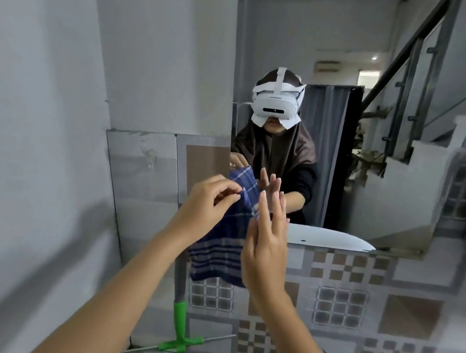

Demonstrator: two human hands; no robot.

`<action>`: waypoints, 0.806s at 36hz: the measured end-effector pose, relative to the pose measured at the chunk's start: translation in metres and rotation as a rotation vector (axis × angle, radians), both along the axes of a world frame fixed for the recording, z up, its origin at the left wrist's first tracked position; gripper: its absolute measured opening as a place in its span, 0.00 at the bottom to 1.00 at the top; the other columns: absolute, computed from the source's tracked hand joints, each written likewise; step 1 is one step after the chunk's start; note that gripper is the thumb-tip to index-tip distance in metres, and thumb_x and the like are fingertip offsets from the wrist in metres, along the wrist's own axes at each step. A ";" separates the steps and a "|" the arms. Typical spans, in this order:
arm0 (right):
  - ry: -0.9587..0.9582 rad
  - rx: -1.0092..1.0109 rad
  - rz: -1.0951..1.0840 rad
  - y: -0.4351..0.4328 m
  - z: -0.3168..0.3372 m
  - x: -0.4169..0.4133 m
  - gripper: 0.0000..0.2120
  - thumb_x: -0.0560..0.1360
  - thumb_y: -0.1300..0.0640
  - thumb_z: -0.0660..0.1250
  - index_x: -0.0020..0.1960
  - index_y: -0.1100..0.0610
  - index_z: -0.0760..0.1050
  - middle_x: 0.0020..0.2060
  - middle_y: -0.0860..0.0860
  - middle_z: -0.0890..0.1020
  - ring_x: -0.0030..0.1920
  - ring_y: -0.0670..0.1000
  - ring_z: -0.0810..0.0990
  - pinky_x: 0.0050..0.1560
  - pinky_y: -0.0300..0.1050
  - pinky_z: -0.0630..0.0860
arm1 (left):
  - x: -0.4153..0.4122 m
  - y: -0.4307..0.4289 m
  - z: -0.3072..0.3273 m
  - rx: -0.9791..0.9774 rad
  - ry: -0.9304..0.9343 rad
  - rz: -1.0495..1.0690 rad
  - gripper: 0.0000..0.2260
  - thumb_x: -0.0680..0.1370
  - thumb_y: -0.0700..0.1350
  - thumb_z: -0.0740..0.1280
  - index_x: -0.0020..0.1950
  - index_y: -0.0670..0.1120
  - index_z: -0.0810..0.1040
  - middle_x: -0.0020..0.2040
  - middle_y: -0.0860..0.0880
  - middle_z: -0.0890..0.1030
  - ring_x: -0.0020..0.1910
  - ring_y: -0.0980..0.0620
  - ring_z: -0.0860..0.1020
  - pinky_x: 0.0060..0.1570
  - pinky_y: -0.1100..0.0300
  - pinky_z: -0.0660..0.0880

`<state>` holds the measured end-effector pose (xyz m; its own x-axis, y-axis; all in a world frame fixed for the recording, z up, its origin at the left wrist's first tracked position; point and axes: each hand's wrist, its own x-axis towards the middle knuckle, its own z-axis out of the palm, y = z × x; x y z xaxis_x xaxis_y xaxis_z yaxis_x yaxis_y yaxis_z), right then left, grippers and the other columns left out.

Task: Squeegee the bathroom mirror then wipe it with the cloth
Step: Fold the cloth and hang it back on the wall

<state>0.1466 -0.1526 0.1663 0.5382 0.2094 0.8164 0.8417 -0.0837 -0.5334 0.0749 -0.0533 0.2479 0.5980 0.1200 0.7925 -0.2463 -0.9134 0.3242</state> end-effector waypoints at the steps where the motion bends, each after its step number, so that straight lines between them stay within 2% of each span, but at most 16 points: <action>1: 0.010 0.015 0.064 -0.006 0.004 -0.001 0.22 0.80 0.53 0.49 0.74 0.51 0.56 0.76 0.50 0.55 0.76 0.46 0.49 0.75 0.54 0.52 | -0.008 -0.002 0.002 0.027 0.021 -0.020 0.05 0.76 0.38 0.67 0.50 0.42 0.81 0.45 0.51 0.79 0.43 0.59 0.78 0.45 0.70 0.73; 5: 0.027 -0.063 0.193 -0.028 0.016 -0.012 0.21 0.80 0.56 0.51 0.73 0.51 0.59 0.71 0.41 0.59 0.75 0.44 0.52 0.74 0.55 0.55 | -0.041 -0.011 0.007 0.103 0.084 -0.070 0.07 0.75 0.37 0.68 0.51 0.43 0.82 0.45 0.51 0.80 0.45 0.58 0.78 0.47 0.68 0.74; 9: 0.051 -0.177 0.372 -0.046 0.019 -0.035 0.20 0.80 0.58 0.54 0.72 0.49 0.61 0.70 0.44 0.66 0.72 0.43 0.59 0.72 0.42 0.57 | -0.069 -0.025 0.011 0.098 0.082 -0.125 0.07 0.74 0.36 0.68 0.51 0.43 0.82 0.45 0.50 0.81 0.45 0.57 0.79 0.48 0.63 0.76; 11: 0.082 -0.159 0.430 -0.054 0.019 -0.048 0.19 0.79 0.61 0.57 0.70 0.51 0.65 0.65 0.45 0.71 0.66 0.41 0.67 0.65 0.34 0.65 | -0.082 -0.034 0.011 0.107 0.111 -0.134 0.08 0.74 0.36 0.68 0.51 0.43 0.82 0.45 0.49 0.81 0.44 0.56 0.79 0.47 0.63 0.76; 13: 0.075 -0.127 0.461 -0.062 0.018 -0.056 0.16 0.78 0.62 0.59 0.64 0.53 0.71 0.58 0.46 0.77 0.57 0.40 0.74 0.55 0.33 0.70 | -0.094 -0.043 0.011 0.119 0.140 -0.122 0.08 0.74 0.36 0.68 0.51 0.44 0.82 0.45 0.49 0.81 0.44 0.55 0.79 0.46 0.64 0.76; 16: 0.029 -0.092 0.464 -0.074 0.015 -0.062 0.09 0.77 0.62 0.62 0.54 0.53 0.74 0.47 0.45 0.80 0.48 0.39 0.77 0.48 0.30 0.71 | -0.111 -0.053 0.006 0.117 0.157 -0.085 0.08 0.75 0.37 0.67 0.52 0.45 0.82 0.45 0.51 0.80 0.46 0.58 0.78 0.47 0.68 0.74; 19: 0.038 -0.035 0.417 -0.090 0.015 -0.068 0.04 0.75 0.62 0.65 0.47 0.53 0.73 0.41 0.45 0.79 0.43 0.41 0.77 0.44 0.31 0.72 | -0.124 -0.062 -0.010 0.070 0.108 -0.034 0.07 0.76 0.37 0.66 0.52 0.44 0.81 0.46 0.51 0.79 0.46 0.59 0.77 0.47 0.68 0.73; 21: 0.048 -0.024 0.402 -0.099 0.019 -0.071 0.04 0.75 0.62 0.65 0.45 0.54 0.73 0.39 0.45 0.78 0.42 0.42 0.77 0.41 0.30 0.71 | -0.127 -0.069 -0.030 0.014 0.048 0.002 0.06 0.77 0.39 0.65 0.52 0.44 0.79 0.46 0.51 0.79 0.46 0.57 0.77 0.47 0.65 0.74; 23: 0.026 -0.060 0.399 -0.105 0.024 -0.073 0.03 0.75 0.61 0.65 0.44 0.54 0.73 0.39 0.47 0.79 0.41 0.43 0.77 0.41 0.34 0.73 | -0.126 -0.078 -0.054 -0.062 0.031 0.015 0.07 0.77 0.41 0.66 0.54 0.45 0.77 0.47 0.51 0.79 0.47 0.57 0.77 0.49 0.63 0.75; 26: -0.078 -0.173 0.385 -0.112 0.030 -0.075 0.02 0.75 0.60 0.66 0.44 0.55 0.73 0.40 0.48 0.78 0.42 0.45 0.76 0.42 0.41 0.74 | -0.125 -0.096 -0.087 -0.325 0.048 -0.042 0.11 0.75 0.46 0.67 0.56 0.53 0.74 0.49 0.56 0.79 0.48 0.58 0.78 0.51 0.65 0.75; 29: -0.151 -0.232 0.374 -0.119 0.035 -0.071 0.02 0.75 0.61 0.66 0.44 0.58 0.73 0.41 0.49 0.76 0.42 0.46 0.74 0.43 0.43 0.72 | -0.122 -0.107 -0.113 -0.592 -0.019 -0.064 0.09 0.72 0.50 0.68 0.52 0.57 0.76 0.47 0.57 0.81 0.46 0.54 0.80 0.51 0.56 0.78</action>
